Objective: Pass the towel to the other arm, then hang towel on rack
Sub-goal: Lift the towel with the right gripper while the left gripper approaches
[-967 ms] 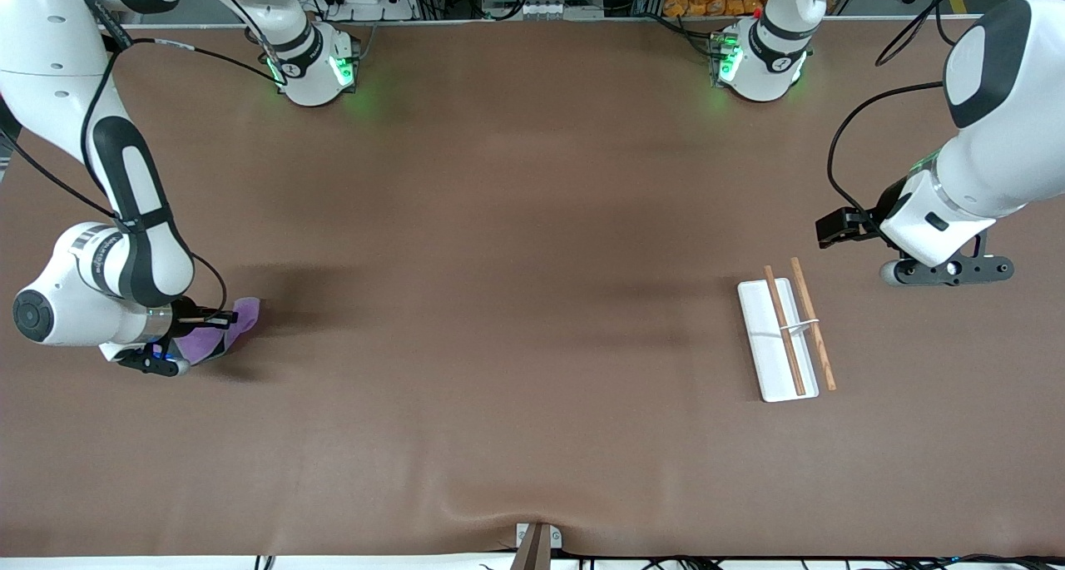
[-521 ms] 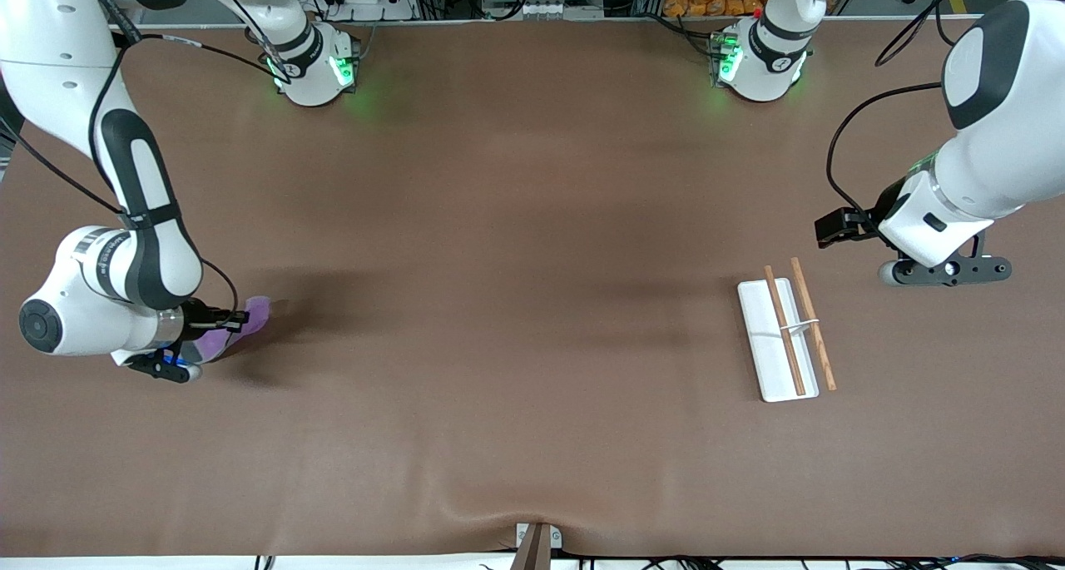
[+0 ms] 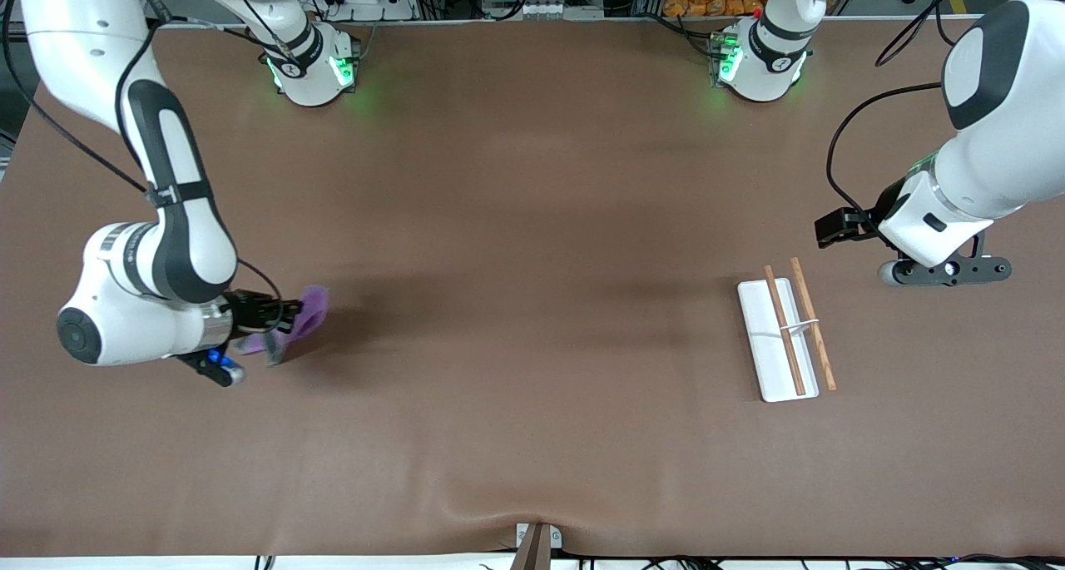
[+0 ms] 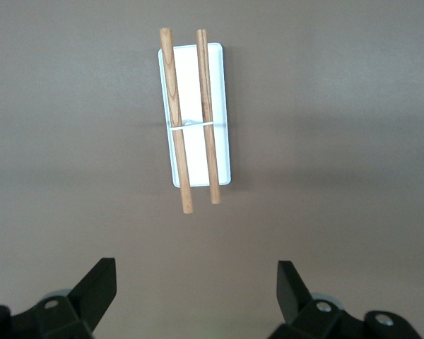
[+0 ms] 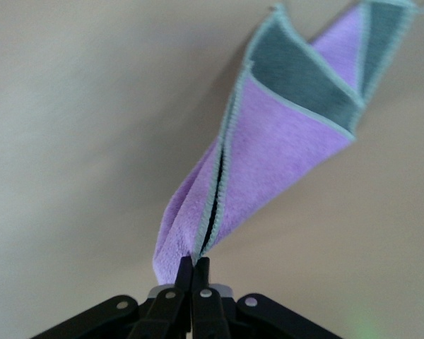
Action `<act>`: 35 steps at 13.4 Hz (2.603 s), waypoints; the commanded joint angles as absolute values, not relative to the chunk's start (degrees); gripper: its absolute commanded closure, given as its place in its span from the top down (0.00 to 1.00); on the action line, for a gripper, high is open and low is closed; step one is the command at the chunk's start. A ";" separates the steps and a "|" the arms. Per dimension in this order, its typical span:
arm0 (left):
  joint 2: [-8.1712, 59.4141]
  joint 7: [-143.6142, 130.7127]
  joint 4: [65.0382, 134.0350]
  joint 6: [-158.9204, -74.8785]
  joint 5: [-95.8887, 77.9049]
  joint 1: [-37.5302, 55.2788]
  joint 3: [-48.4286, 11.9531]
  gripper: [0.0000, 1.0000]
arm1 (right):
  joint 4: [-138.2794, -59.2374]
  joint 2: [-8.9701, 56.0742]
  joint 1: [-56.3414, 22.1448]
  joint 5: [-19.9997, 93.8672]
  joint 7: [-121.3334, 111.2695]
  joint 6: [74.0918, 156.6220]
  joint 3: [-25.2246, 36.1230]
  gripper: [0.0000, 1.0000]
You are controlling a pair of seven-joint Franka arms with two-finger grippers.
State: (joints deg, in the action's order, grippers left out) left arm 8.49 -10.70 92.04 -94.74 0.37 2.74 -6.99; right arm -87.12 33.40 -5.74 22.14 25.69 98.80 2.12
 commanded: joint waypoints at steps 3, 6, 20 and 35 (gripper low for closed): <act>6.86 -10.63 92.90 -94.39 0.44 2.55 -7.29 1.00 | -82.71 32.34 -10.80 34.95 39.52 95.89 2.46 0.00; 5.98 -11.07 92.55 -93.61 0.35 2.64 -8.25 1.00 | -79.90 32.34 -15.19 43.74 49.36 96.59 2.55 0.00; 6.94 -40.67 87.72 -94.92 -8.95 2.90 -17.14 1.00 | -72.95 32.78 -33.74 52.38 82.51 122.15 2.55 0.00; 15.90 -81.11 86.66 -117.42 -13.62 13.53 -17.23 1.00 | -72.60 32.61 -37.44 52.38 88.68 127.35 2.64 0.00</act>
State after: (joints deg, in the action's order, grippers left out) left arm 14.36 -77.62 88.24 -116.27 -13.02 11.96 -17.17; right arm -73.28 32.62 -36.84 51.28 87.41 127.29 2.02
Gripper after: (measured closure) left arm 0.000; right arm 0.982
